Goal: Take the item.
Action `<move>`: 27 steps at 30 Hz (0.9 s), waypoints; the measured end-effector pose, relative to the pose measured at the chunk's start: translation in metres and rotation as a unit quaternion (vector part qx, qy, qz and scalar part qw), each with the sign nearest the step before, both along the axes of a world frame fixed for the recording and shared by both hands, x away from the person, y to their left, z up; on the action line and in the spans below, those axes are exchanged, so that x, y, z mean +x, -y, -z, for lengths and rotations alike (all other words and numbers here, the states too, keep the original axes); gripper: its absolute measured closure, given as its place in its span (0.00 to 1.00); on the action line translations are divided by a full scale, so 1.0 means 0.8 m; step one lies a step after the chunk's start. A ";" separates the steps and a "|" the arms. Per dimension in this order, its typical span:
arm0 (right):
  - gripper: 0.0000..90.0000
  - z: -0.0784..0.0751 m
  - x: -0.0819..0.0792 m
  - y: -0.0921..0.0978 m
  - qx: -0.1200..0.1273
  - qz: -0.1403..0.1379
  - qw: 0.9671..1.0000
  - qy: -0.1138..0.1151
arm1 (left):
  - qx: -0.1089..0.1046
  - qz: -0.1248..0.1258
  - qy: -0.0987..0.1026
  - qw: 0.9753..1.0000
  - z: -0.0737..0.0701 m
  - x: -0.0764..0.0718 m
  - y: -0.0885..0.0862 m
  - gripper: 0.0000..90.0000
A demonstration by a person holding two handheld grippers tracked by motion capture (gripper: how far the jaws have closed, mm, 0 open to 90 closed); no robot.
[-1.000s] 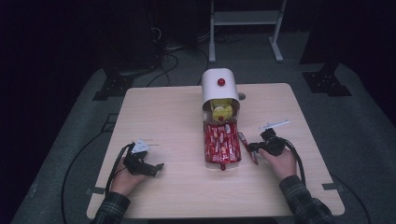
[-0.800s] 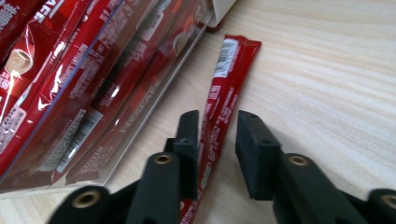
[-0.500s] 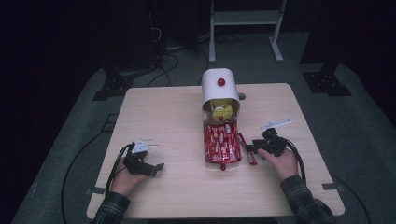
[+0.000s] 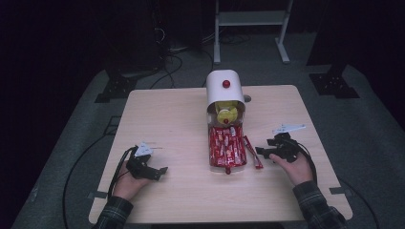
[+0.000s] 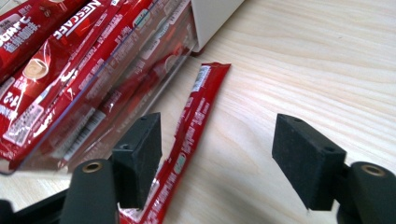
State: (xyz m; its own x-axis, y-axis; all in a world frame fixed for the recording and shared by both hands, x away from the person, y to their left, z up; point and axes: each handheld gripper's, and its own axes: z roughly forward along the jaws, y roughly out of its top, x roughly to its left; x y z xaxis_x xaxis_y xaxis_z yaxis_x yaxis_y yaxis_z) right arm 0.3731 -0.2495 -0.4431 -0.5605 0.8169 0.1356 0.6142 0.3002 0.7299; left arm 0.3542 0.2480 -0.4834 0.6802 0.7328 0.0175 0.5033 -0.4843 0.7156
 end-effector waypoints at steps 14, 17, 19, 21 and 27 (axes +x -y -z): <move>0.31 0.004 -0.012 0.037 -0.020 0.035 0.999 0.020 | -0.001 0.000 0.001 1.000 0.000 0.000 0.000 0.00; 0.31 0.007 -0.011 0.046 -0.023 0.045 0.999 0.018 | -0.001 0.000 0.001 1.000 0.000 0.000 0.000 0.00; 0.31 0.009 -0.010 0.052 -0.030 0.052 0.998 0.019 | -0.001 0.000 0.001 1.000 0.000 0.000 0.000 0.00; 0.30 0.012 -0.007 0.057 -0.035 0.058 0.998 0.015 | -0.001 0.000 0.001 1.000 0.000 0.000 0.000 0.00; 0.30 0.024 0.000 0.064 -0.057 0.068 0.996 -0.002 | -0.002 -0.001 0.001 1.000 0.000 0.000 0.000 0.00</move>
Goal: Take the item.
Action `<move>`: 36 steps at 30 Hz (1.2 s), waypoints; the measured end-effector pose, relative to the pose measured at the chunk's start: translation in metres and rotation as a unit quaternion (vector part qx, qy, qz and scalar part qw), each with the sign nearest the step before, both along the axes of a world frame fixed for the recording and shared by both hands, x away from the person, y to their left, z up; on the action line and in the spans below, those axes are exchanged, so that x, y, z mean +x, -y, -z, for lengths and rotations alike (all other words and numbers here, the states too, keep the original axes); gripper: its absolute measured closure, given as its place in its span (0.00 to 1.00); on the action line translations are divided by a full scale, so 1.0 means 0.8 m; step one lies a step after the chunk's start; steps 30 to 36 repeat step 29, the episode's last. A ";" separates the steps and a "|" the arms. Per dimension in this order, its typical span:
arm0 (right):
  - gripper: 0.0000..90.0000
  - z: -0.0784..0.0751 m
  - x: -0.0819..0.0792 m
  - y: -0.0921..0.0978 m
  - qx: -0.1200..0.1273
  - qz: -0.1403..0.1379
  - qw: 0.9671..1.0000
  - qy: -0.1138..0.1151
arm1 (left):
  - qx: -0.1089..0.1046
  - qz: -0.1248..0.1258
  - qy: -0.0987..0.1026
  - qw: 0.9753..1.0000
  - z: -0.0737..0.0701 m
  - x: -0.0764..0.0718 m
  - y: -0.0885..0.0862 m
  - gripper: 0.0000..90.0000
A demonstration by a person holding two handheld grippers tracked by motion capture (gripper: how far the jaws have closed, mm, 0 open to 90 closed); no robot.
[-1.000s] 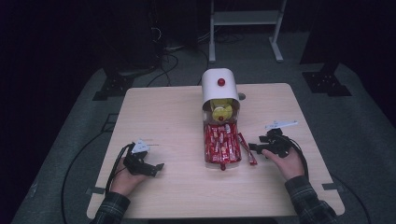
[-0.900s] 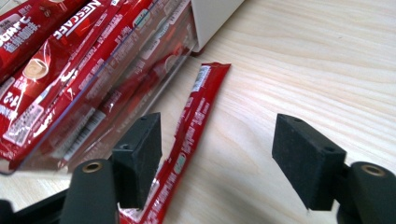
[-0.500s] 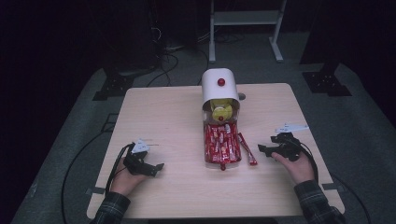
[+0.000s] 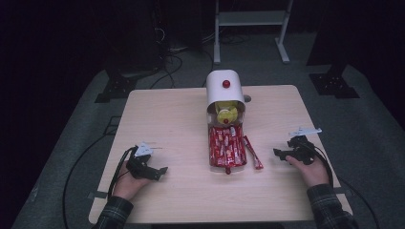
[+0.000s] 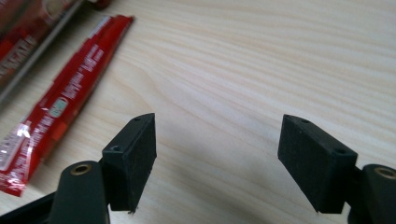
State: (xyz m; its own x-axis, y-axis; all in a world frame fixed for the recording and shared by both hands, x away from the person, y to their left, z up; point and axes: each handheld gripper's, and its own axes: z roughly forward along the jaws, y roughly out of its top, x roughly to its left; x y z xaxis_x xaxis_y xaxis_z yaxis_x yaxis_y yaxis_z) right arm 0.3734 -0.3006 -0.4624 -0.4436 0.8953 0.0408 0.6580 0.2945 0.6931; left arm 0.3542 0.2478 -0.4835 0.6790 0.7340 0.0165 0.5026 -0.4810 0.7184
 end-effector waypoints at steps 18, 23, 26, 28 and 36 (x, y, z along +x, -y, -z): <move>0.23 0.018 0.007 0.007 -0.015 0.014 1.000 -0.008 | 0.000 0.000 0.000 1.000 0.000 0.000 0.000 0.00; 0.17 0.024 0.006 0.008 -0.011 0.013 1.000 0.010 | 0.000 0.000 0.000 1.000 0.000 0.000 0.000 0.00; 0.16 0.026 0.005 0.009 -0.007 0.014 1.000 0.019 | 0.000 0.000 0.000 1.000 0.000 0.000 0.000 0.00; 0.16 0.026 0.005 0.009 -0.007 0.014 1.000 0.019 | -0.001 -0.001 0.000 1.000 0.000 0.000 0.000 0.00; 0.16 0.026 0.005 0.009 -0.008 0.014 1.000 0.019 | -0.001 -0.001 -0.001 1.000 0.000 0.000 0.000 0.00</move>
